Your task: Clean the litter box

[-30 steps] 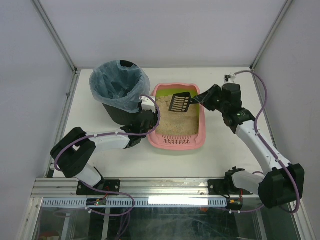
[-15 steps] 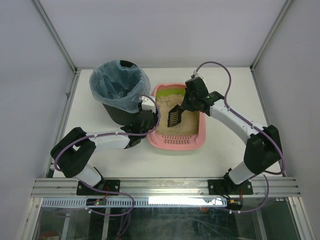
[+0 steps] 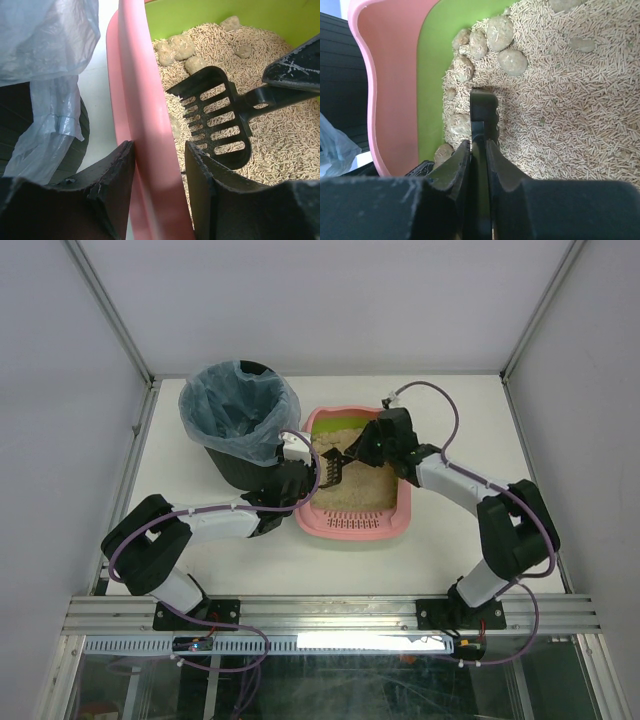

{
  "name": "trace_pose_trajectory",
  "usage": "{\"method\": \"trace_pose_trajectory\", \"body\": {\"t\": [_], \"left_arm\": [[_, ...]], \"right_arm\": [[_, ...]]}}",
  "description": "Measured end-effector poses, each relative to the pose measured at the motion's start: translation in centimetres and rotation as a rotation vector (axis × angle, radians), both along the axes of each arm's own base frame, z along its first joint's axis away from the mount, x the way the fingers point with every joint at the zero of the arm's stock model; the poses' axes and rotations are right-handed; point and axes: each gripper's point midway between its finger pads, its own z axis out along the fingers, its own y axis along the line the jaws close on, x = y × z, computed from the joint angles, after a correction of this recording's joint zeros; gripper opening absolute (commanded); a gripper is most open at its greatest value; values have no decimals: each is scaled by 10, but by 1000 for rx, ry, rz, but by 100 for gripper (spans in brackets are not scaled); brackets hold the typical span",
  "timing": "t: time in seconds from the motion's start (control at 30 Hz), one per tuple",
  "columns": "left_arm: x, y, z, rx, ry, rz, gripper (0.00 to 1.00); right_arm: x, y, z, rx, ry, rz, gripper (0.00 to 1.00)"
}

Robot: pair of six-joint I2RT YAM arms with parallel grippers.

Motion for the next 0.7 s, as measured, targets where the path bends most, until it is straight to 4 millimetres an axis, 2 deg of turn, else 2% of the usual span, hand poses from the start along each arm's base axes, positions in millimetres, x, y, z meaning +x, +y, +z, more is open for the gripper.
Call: {"method": "trace_pose_trajectory", "body": {"t": [0.13,0.43,0.7], "left_arm": [[0,0,0,0,0,0,43],[0,0,0,0,0,0,43],[0,0,0,0,0,0,43]], "right_arm": [[-5,-3,2,72,-31,-16,0],[-35,-25,-8,214,15,-94,0],[-42,-38,30,277,-79,-122,0]]}}
